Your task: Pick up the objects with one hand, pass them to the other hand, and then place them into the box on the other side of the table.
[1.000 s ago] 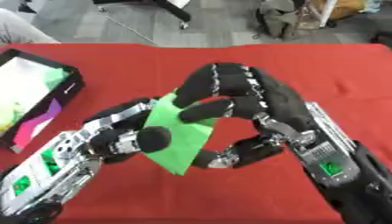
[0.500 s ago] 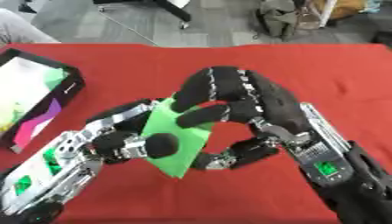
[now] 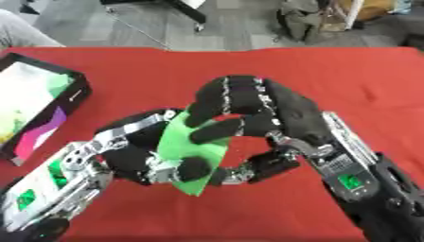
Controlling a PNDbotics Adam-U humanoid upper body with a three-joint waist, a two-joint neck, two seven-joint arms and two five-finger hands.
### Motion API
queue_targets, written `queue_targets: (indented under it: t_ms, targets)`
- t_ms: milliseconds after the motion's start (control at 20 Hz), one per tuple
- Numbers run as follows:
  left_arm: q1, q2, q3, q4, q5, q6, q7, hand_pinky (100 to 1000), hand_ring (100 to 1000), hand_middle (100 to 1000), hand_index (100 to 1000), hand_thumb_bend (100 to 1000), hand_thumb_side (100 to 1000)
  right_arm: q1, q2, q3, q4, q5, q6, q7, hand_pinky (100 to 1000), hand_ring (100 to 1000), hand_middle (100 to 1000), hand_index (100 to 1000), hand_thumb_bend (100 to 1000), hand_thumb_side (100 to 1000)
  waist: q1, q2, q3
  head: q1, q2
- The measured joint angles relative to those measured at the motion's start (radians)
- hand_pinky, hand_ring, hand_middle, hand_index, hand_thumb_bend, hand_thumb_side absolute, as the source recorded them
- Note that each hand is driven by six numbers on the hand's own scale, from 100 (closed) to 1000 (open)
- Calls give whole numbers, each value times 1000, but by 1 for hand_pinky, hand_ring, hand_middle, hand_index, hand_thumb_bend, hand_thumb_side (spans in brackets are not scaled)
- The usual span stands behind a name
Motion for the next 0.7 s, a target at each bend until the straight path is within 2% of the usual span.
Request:
queue_targets:
  t_ms: [200, 300, 700]
  targets:
    - [1, 2, -3, 2, -1, 14, -1, 722, 393, 236, 374, 426, 284, 0, -1, -1, 5, 32, -24, 76, 835, 910, 973, 1000, 605, 384, 0, 0, 0, -1, 0]
    - [2, 9, -6, 2, -1, 22, 0, 730, 396, 238, 377, 410, 322, 2, -1, -1, 9, 35, -32, 110, 841, 919, 991, 1000, 598, 394, 0, 0, 0, -1, 0]
    - [9, 20, -24, 2, -10, 52, -6, 736, 397, 239, 380, 372, 340, 6, 1, 11, 25, 40, -18, 195, 832, 906, 999, 1000, 564, 395, 1, 1, -1, -1, 0]
